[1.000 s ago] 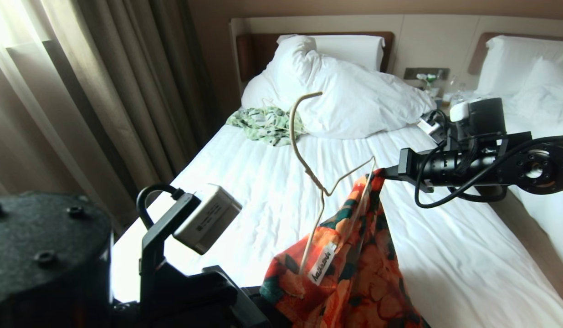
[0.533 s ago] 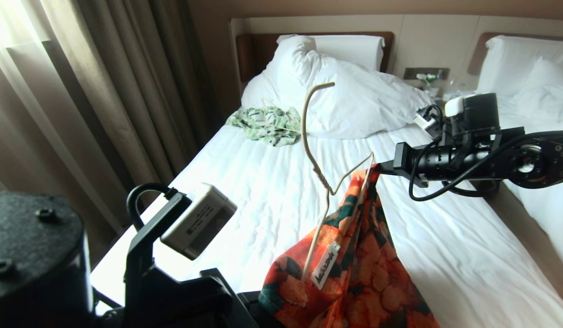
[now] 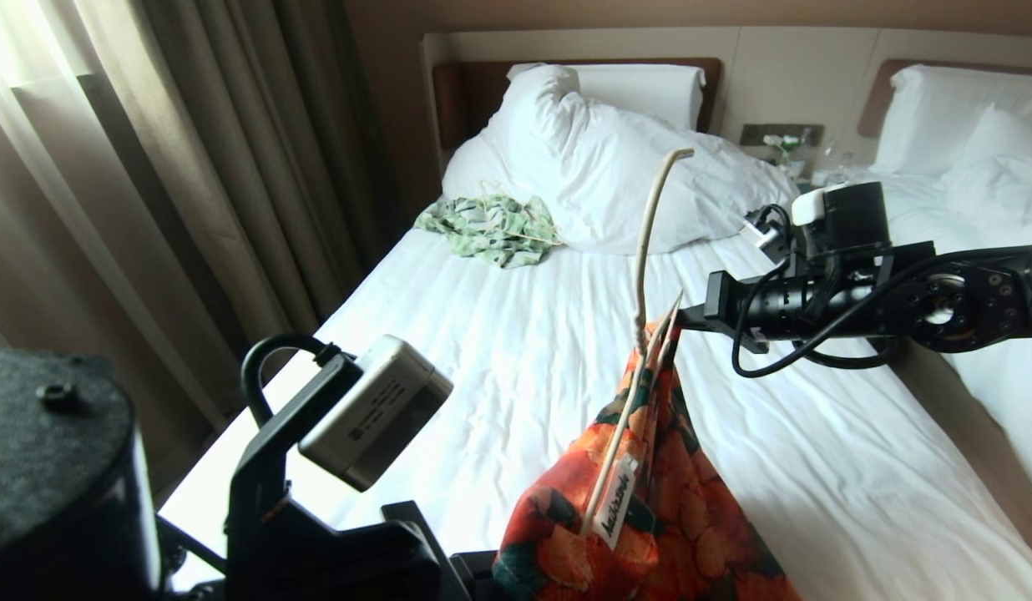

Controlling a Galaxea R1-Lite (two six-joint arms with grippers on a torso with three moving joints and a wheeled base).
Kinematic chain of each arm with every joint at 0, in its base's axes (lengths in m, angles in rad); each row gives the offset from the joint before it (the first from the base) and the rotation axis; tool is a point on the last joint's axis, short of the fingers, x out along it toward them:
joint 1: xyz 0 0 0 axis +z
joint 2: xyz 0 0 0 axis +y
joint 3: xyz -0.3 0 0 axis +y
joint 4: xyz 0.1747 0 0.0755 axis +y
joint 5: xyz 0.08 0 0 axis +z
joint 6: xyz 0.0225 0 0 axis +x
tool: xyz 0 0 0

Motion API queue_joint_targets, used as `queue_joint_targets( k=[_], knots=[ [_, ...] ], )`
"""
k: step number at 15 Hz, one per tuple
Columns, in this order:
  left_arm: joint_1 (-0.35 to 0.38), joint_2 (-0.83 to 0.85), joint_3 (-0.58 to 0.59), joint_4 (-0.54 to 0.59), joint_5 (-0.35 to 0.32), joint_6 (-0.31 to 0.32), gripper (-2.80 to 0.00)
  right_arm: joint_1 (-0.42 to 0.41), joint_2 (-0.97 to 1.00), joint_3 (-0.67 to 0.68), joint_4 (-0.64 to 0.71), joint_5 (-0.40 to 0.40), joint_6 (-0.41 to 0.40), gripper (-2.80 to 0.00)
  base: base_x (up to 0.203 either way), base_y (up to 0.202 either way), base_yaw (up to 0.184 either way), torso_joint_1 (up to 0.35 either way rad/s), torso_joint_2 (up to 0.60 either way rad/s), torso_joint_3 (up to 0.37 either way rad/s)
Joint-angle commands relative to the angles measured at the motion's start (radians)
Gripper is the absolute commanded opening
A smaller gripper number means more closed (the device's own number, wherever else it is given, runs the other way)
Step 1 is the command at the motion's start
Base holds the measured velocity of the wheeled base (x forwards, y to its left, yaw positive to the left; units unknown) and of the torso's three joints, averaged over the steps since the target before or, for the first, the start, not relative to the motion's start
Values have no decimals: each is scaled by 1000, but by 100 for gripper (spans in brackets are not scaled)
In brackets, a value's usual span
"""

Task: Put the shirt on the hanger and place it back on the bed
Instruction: Hook the other side of the shirt onto the hanger

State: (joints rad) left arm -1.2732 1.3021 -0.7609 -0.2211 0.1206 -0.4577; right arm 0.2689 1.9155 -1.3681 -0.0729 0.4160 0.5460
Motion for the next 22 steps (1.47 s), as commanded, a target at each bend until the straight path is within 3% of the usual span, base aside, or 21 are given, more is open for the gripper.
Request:
queue_joint_targets(
  k=[1,14,22],
  knots=[
    [-12,3,0,-1,1,-4,-280,1,10,0,-4,4,2,-280,0,0,0,0,0,0],
    [-17,40,32,-3,-7,-12,-280,3,-90,65,6,2,-4,-280,0,0,0,0,0,0],
    [29,43,16,0,-5,3,-280,7,-224,84,119,4,-44,-280,0,0,0,0,0,0]
  ],
)
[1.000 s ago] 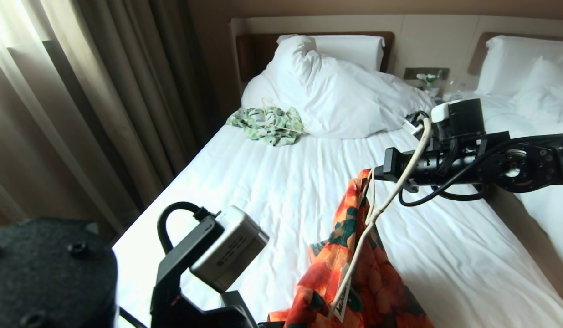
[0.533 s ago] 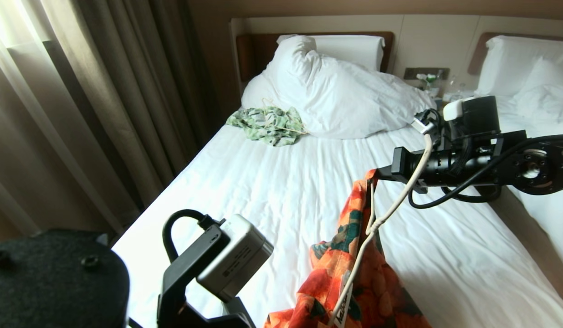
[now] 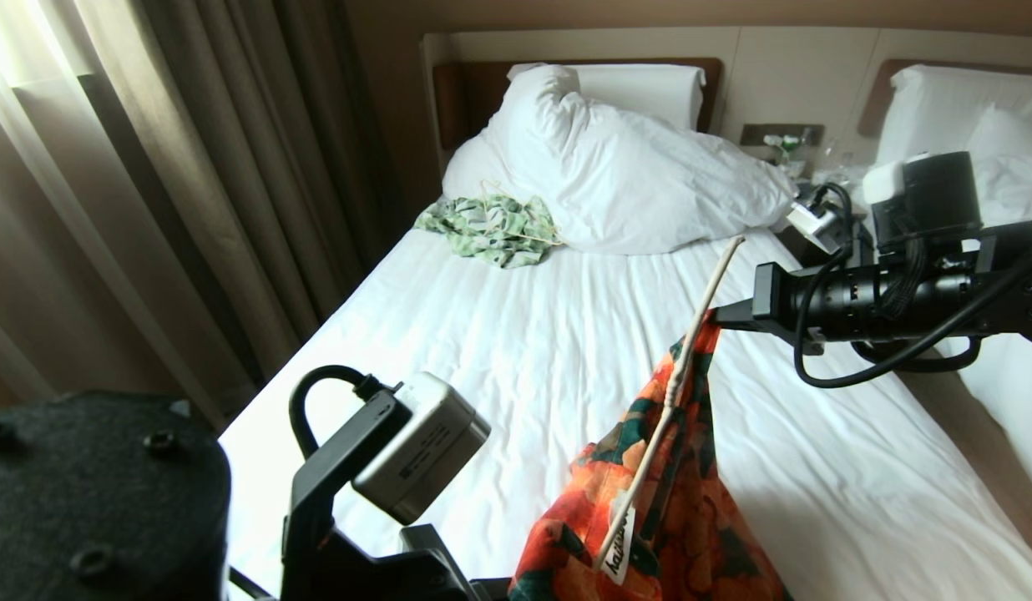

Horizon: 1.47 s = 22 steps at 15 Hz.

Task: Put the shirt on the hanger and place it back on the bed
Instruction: Hook the other side of the shirt onto the hanger

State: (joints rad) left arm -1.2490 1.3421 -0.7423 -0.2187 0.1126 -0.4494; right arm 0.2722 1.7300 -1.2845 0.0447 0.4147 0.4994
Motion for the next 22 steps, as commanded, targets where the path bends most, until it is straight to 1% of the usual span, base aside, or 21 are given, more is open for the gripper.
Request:
queue_joint_targets(
  k=[1,5,6,8,9,12,14,16,17,19,20,22],
  knots=[
    [19,6,-7,-3,2,7,-280,12,-64,2,23,7,2,-280,0,0,0,0,0,0],
    [63,57,-19,-25,-9,57,-280,60,-175,33,84,7,4,-280,0,0,0,0,0,0],
    [73,77,-17,-73,-26,65,-280,69,-203,34,100,7,5,-280,0,0,0,0,0,0],
    [97,135,-6,-215,-63,70,-280,85,-259,34,126,7,5,-280,0,0,0,0,0,0],
    [102,165,-1,-281,-66,71,-280,93,-282,33,129,7,5,-280,0,0,0,0,0,0],
    [109,241,41,-536,-64,72,-280,119,-329,0,137,7,6,-280,0,0,0,0,0,0],
    [109,304,73,-726,-36,71,-280,156,-350,-55,196,6,7,-280,0,0,0,0,0,0],
    [114,356,82,-889,8,71,-280,191,-365,-121,252,5,7,-280,0,0,0,0,0,0],
    [121,368,84,-944,23,71,-280,209,-369,-162,295,0,6,-280,0,0,0,0,0,0],
    [136,349,81,-955,27,71,-280,231,-370,-240,402,-18,6,-280,0,0,0,0,0,0],
    [153,326,79,-955,25,69,-280,253,-372,-251,436,-24,5,-280,0,0,0,0,0,0],
    [161,299,78,-955,25,69,-280,299,-373,-251,449,-42,5,-280,0,0,0,0,0,0]
  ],
)
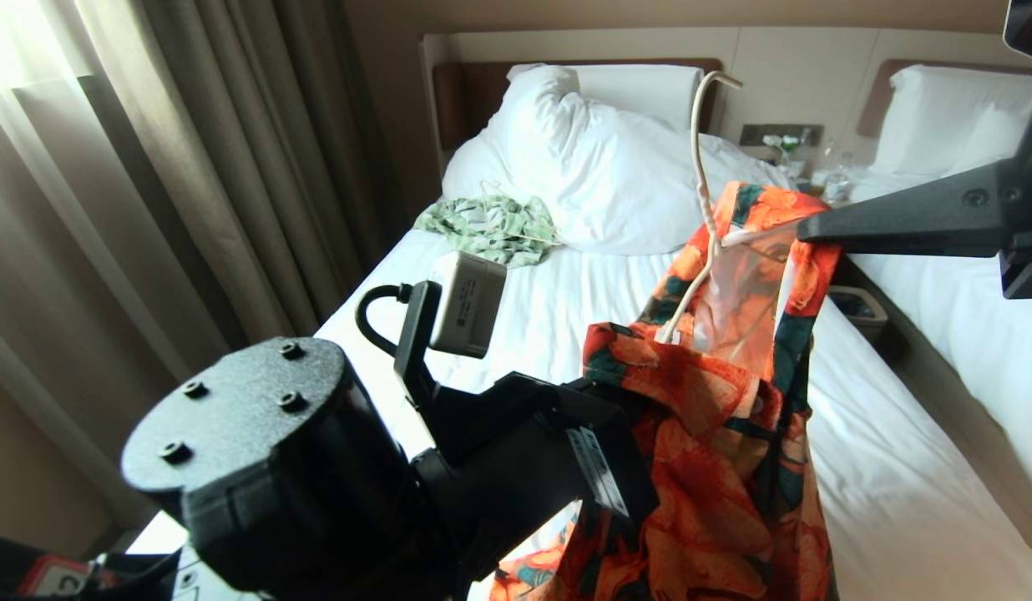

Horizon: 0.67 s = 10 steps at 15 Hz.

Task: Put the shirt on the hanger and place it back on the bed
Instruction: Hook the other side of the shirt onto the hanger

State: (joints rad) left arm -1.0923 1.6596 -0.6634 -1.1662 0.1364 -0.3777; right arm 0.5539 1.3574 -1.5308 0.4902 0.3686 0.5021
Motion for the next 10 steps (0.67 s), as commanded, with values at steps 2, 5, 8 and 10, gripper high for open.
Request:
queue_joint_targets(
  k=[2,5,8,10],
  knots=[
    [5,-51,-1,-7,0,-1,-280,89,7,-6,4,-29,2,-280,0,0,0,0,0,0],
    [5,-87,-2,-7,0,1,-280,144,32,-25,41,-68,-17,-280,0,0,0,0,0,0],
    [5,-122,-52,-5,-1,47,-280,147,33,-104,93,-76,-55,-280,0,0,0,0,0,0],
    [3,-124,-91,0,0,65,-280,149,40,-179,143,-87,-101,-280,0,0,0,0,0,0]
  ],
)
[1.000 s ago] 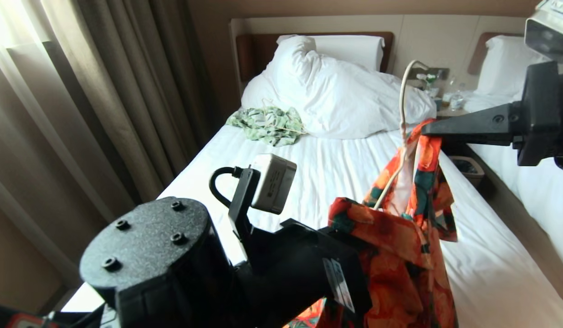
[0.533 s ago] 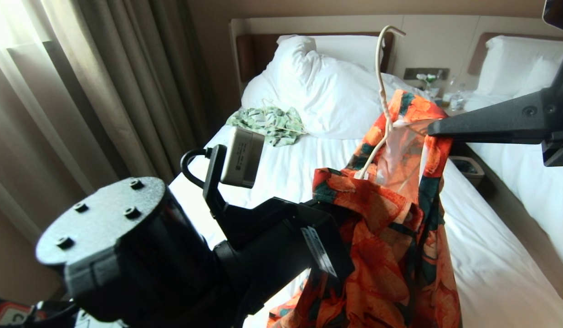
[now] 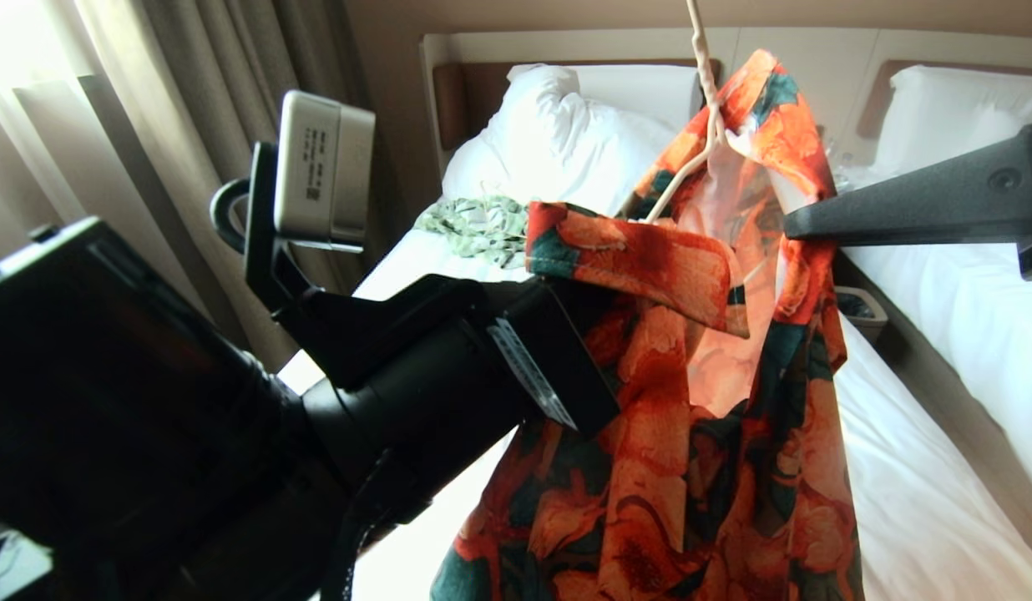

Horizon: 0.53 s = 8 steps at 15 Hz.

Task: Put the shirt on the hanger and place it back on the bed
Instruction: Hook the other side of the shirt onto the hanger

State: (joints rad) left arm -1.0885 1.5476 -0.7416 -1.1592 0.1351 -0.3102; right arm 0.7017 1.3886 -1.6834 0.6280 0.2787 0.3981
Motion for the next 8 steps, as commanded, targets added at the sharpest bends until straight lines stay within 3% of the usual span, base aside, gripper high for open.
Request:
queue_joint_targets(
  k=[1,8],
  knots=[
    [-1,-8,-37,-4,1,2,-280,5,16,-38,16,-2,-30,-280,0,0,0,0,0,0],
    [-1,-42,-195,97,1,51,-280,5,5,-87,13,-19,-82,-280,0,0,0,0,0,0]
  ],
)
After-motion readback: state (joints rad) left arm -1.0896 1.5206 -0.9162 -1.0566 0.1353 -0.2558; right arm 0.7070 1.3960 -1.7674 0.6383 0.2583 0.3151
